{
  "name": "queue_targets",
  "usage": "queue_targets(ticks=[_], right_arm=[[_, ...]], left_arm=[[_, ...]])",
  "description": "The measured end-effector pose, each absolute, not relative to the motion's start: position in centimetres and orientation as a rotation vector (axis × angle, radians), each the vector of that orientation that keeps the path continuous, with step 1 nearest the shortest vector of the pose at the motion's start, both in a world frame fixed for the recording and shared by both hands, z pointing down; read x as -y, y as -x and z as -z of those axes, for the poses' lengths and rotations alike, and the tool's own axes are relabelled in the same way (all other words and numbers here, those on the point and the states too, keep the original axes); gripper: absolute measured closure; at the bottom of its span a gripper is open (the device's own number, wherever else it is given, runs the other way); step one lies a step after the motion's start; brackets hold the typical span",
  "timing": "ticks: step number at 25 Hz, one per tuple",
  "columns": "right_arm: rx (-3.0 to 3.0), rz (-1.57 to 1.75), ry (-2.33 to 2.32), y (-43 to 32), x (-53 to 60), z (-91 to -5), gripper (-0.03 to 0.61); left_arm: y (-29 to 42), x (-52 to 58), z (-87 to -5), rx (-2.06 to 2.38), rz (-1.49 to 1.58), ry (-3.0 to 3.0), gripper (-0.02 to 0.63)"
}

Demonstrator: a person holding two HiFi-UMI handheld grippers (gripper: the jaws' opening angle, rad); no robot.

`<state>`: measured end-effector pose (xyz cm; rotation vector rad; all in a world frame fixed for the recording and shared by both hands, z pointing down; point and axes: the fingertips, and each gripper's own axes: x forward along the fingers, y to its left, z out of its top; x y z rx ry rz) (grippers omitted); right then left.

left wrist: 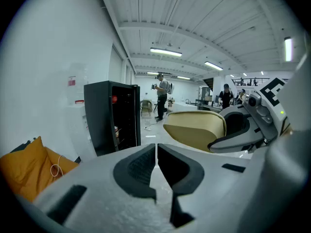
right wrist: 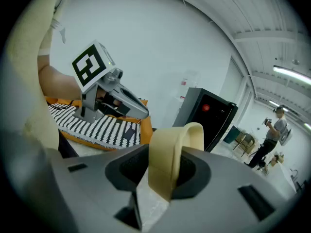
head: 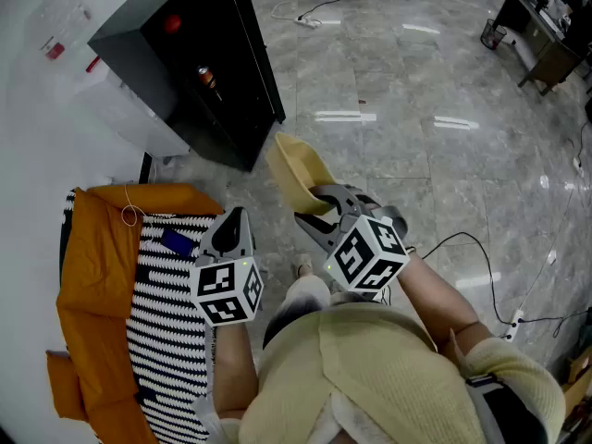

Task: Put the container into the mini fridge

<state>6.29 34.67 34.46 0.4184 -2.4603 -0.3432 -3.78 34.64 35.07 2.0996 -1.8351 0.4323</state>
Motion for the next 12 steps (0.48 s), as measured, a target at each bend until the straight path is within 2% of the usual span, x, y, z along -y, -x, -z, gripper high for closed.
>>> queue_targets(ticks=[12], right_arm=[[2.447,0.353,-0.395,-4.8,-33.8,-35.1,0.445]], left_arm=[[4.8,-33.9,-35.8,1.825,-0.42,-2.087,0.581]])
